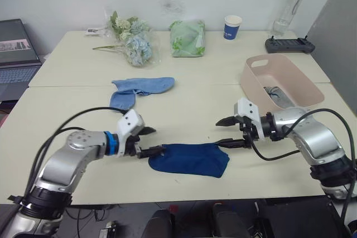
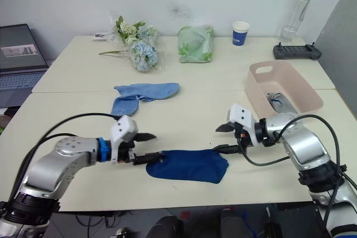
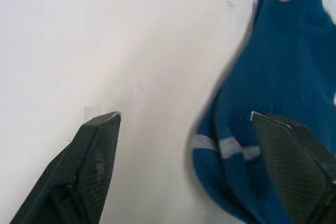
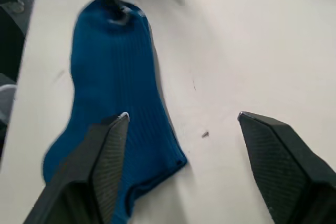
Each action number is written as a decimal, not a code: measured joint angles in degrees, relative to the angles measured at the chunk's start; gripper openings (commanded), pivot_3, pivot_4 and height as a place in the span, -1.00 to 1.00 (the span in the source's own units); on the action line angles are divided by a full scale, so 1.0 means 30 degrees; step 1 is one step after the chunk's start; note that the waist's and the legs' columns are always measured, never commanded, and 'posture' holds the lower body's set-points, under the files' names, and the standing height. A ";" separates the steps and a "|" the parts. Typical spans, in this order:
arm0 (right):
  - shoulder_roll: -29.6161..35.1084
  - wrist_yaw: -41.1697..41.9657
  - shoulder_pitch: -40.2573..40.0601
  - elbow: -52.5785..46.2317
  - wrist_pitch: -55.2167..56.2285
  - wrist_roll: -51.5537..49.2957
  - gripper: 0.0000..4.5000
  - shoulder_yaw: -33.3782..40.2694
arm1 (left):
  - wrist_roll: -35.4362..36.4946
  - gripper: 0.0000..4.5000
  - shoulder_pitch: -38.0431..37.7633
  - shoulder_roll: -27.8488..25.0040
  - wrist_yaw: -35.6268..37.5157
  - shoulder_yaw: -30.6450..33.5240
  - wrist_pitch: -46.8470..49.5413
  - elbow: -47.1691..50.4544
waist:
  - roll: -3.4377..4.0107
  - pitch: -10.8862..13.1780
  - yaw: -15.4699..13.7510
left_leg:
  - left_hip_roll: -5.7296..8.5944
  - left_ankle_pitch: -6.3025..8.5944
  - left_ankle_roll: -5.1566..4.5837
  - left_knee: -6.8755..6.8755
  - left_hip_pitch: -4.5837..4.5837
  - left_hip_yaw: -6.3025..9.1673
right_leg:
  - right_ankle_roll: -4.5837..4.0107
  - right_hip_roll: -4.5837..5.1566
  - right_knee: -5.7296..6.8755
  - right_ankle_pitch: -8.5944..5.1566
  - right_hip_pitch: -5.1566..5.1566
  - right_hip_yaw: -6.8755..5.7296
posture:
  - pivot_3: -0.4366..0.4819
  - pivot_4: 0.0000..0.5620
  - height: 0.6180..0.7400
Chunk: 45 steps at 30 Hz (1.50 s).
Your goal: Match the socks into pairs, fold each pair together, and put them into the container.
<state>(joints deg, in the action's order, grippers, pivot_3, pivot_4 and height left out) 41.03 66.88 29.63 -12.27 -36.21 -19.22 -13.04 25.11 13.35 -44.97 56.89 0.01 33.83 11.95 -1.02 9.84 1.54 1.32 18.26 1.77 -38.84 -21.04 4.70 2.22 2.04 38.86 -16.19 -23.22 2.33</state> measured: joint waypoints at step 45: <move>0.0585 -0.3932 -0.6278 -0.4057 -0.3825 -0.2782 0.20 0.2855 | 0.0109 -0.60 -0.4348 0.0641 0.0797 0.1591 -0.4855 0.1609 | -0.0016 -0.0029 -0.0042 | -0.0008 0.0003 -0.0005 0.0014 0.0020 0.0007 | 0.0001 -0.0003 0.0008 0.0000 0.0022 0.0003 | -0.05 -0.47 1.00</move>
<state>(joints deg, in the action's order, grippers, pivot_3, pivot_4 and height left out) 42.78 55.08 10.79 -24.44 -47.68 -27.57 -4.47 25.44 0.31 -43.05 59.28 4.78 19.26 16.78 -1.07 9.75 1.41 1.30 18.27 1.75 -38.80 -20.98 4.72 2.22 2.03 38.88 -16.20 -23.15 2.34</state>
